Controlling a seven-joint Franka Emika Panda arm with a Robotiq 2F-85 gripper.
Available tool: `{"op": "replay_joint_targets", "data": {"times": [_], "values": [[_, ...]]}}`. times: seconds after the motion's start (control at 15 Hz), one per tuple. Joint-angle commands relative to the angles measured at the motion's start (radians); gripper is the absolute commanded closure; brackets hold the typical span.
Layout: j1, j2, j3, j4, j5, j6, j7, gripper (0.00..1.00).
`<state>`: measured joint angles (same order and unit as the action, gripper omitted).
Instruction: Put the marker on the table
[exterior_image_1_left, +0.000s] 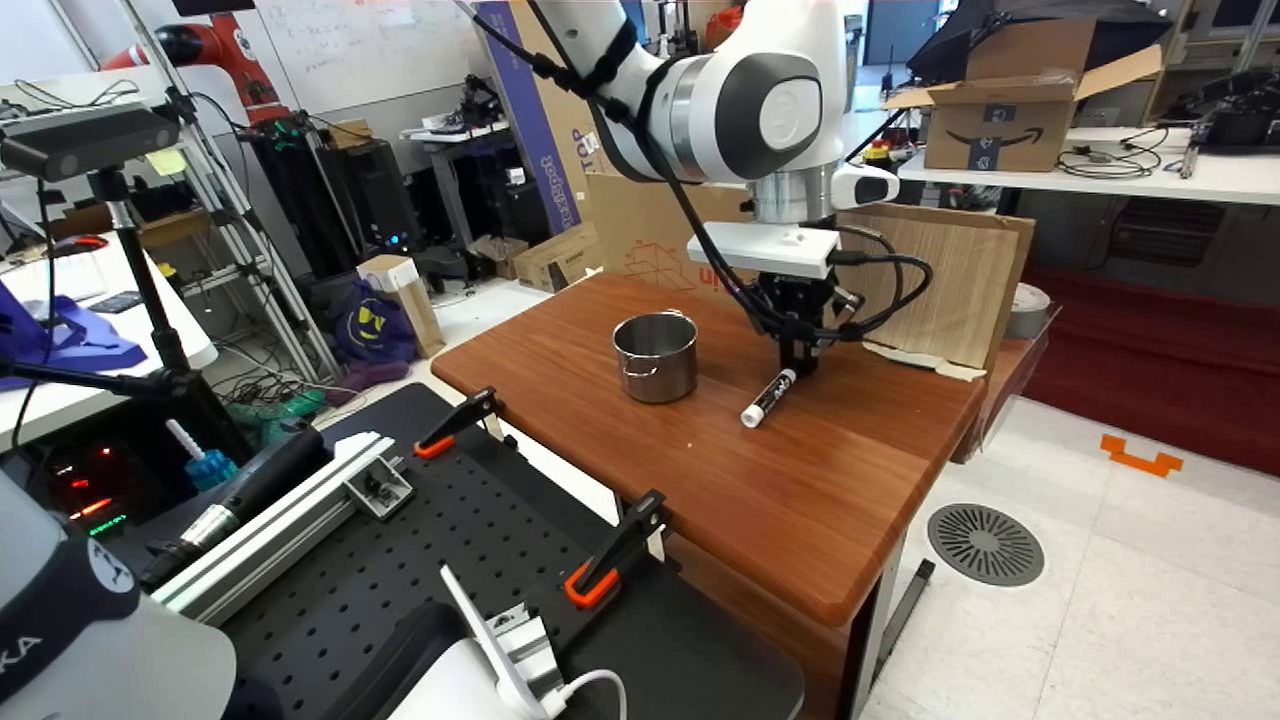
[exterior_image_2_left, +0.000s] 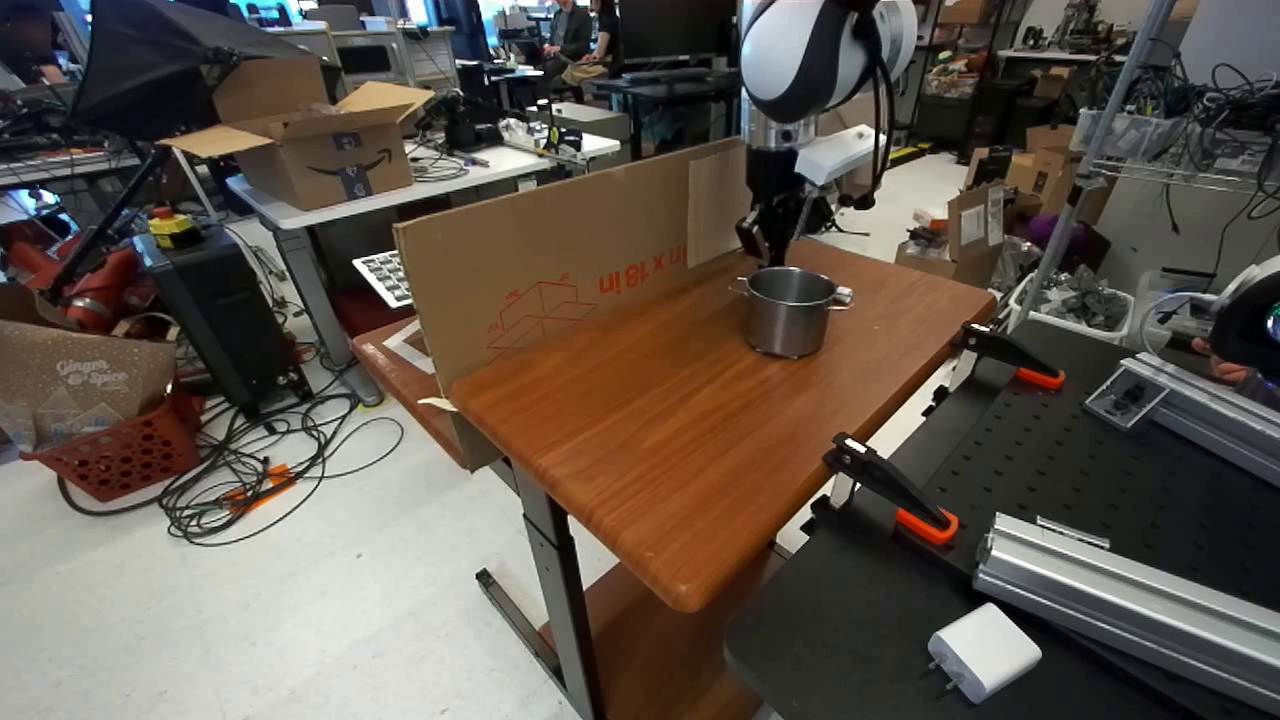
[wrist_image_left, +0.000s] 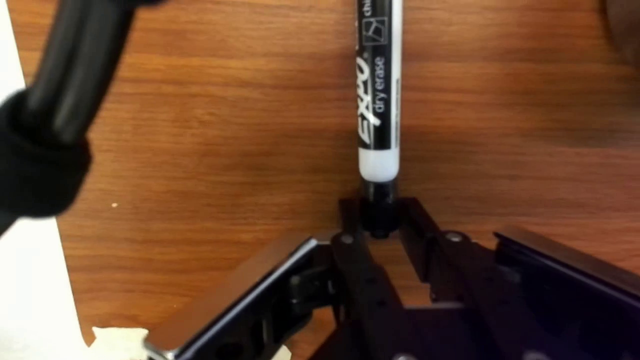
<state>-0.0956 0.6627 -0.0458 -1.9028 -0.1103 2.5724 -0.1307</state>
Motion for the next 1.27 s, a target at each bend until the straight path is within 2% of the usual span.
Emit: {"op": "replay_joint_targets", "data": {"times": [0.0,0.27,0.4,0.67,0.93,1.0,1.2], "values": [[-0.038,0.026,0.035,0.043,0.04,-0.052,-0.052,0.42],[-0.046,0.02,0.037,0.047,0.054,-0.069,-0.064,0.12],[-0.047,0.008,0.036,0.039,0.055,-0.061,-0.062,0.01],[-0.055,-0.059,0.04,-0.015,0.062,-0.021,-0.077,0.0],[-0.057,-0.189,0.036,-0.131,0.064,0.044,-0.087,0.0],[-0.034,-0.123,0.014,-0.047,0.041,-0.005,-0.055,0.0],[-0.034,-0.181,0.013,-0.108,0.042,0.005,-0.058,0.0]]}}
